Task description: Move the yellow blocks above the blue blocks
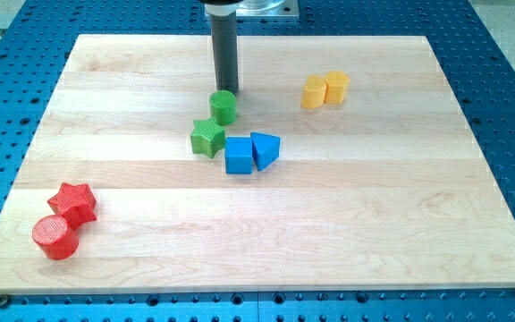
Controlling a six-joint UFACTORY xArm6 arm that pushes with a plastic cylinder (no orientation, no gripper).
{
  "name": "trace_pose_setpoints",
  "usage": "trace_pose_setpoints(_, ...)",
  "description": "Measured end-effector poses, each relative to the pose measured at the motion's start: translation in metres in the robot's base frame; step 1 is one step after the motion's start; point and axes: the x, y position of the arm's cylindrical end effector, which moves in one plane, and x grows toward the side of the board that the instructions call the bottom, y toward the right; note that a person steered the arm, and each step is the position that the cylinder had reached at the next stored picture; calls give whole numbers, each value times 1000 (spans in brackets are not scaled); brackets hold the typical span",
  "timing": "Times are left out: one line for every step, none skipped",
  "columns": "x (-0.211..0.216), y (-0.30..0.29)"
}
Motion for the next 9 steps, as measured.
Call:
trace_pose_setpoints(-48, 89)
trace_pose_setpoints(-52, 198)
trace_pose_setpoints(4, 219)
trace_pose_setpoints(33, 160)
trace_pose_setpoints(51, 131)
trace_pose_setpoints(54, 114)
trace_pose_setpoints(66, 123)
trace_pose_setpoints(81, 131)
trace_pose_setpoints(68, 147)
